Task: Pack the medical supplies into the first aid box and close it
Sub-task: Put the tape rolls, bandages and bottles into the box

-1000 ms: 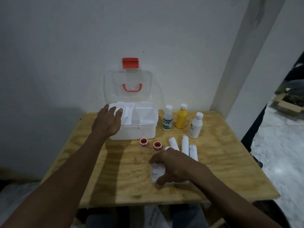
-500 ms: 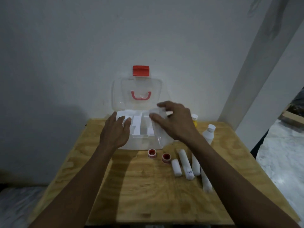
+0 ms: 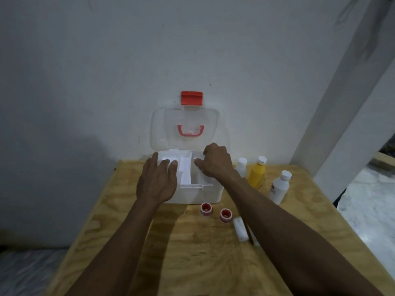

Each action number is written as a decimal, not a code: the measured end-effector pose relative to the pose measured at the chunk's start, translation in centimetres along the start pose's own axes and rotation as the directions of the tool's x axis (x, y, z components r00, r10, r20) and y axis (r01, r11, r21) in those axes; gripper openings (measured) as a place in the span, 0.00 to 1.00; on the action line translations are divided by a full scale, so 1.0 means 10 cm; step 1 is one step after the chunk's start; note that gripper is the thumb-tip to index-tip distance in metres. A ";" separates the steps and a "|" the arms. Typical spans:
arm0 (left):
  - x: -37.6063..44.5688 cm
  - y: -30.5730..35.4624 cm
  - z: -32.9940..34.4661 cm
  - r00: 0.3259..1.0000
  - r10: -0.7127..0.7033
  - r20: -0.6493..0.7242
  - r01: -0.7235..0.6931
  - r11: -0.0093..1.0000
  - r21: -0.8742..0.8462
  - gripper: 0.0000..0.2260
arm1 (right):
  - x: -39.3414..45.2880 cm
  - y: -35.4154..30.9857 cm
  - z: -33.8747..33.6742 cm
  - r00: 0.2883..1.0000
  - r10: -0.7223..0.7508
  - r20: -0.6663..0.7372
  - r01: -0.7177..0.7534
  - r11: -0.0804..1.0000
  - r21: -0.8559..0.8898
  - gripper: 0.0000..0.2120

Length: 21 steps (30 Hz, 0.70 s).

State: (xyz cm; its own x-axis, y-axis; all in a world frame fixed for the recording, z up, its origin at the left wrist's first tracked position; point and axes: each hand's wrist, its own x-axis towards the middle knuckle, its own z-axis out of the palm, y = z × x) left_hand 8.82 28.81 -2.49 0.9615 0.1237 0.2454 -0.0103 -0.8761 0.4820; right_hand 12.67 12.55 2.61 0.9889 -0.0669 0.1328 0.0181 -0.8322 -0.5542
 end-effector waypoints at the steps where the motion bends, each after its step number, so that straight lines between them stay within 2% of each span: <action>1: 0.00 -0.01 0.00 1.000 0.005 -0.002 -0.005 1.000 0.005 0.25 | 0.01 0.01 0.04 1.000 -0.001 0.015 0.002 1.000 -0.030 0.15; 10: 0.02 -0.01 0.01 1.000 0.012 0.009 -0.012 1.000 0.010 0.22 | 0.03 0.02 0.25 0.993 0.041 0.114 -0.015 0.976 -0.217 0.18; 13: 0.02 -0.01 0.00 1.000 0.007 0.014 -0.007 1.000 0.009 0.20 | 0.04 0.03 0.26 0.985 0.088 0.150 -0.058 0.979 -0.196 0.18; 18: 0.00 0.01 -0.01 1.000 -0.005 0.012 0.005 1.000 -0.006 0.21 | 0.08 0.01 0.09 0.962 0.153 0.225 -0.121 0.981 -0.152 0.12; 21: 0.01 -0.01 0.01 1.000 0.004 0.018 -0.004 1.000 -0.008 0.21 | 0.06 0.00 0.01 0.955 0.179 0.239 -0.157 0.982 -0.108 0.12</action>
State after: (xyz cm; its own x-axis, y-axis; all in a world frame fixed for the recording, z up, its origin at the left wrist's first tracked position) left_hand 8.92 28.84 -2.54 0.9661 0.1121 0.2325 -0.0163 -0.8726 0.4882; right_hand 13.23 12.59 2.63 0.9824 -0.0811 -0.1683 -0.1530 -0.8660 -0.4761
